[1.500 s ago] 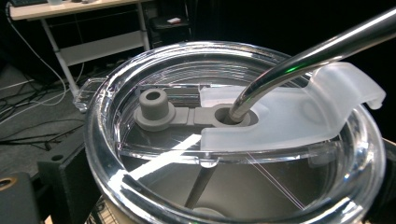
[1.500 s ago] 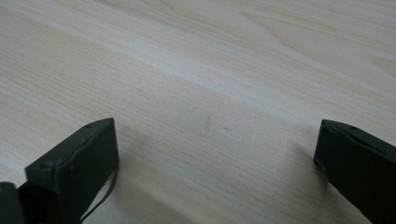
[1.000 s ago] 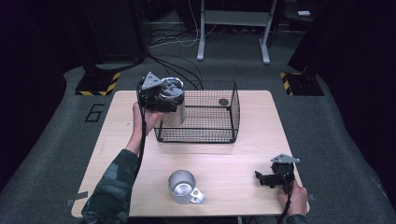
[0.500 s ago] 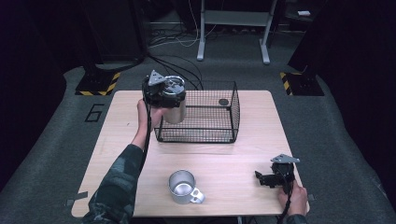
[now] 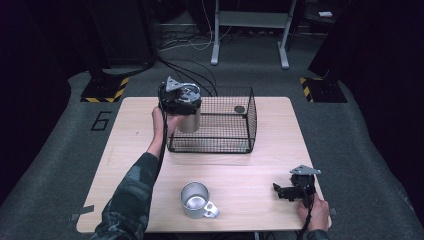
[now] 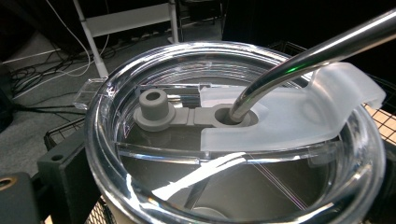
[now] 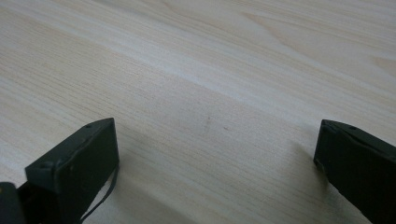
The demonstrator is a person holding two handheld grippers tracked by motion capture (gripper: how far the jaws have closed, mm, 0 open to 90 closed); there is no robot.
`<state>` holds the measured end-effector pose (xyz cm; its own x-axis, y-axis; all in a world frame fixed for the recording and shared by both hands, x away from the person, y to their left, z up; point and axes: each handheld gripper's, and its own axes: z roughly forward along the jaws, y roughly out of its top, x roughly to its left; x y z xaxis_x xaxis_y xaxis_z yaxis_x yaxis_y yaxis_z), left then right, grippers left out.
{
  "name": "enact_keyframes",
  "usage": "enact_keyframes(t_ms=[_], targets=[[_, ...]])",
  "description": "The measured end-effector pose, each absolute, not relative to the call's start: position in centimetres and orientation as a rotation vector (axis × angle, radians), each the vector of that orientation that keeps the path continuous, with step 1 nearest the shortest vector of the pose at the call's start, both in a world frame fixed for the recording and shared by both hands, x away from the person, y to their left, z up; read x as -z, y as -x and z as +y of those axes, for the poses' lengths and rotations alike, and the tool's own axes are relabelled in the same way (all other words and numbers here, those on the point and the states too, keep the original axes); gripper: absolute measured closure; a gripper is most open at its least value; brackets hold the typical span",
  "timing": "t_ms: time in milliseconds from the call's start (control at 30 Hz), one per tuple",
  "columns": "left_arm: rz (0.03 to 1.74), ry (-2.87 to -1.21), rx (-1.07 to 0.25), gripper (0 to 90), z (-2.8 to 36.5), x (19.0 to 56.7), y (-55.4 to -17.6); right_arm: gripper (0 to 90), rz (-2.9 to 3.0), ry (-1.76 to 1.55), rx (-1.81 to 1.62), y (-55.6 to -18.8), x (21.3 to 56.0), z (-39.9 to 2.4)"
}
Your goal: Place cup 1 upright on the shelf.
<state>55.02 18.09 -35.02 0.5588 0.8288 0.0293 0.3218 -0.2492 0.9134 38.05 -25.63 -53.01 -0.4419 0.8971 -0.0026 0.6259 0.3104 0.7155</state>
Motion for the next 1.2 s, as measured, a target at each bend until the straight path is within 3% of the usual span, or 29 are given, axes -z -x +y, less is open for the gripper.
enact_keyframes(t_ms=[1200], targets=[[1.019,-1.887,-0.638,3.7,15.5,38.4,-57.1,0.0,2.181,-1.355,-0.916,-38.1,53.0,-25.6]])
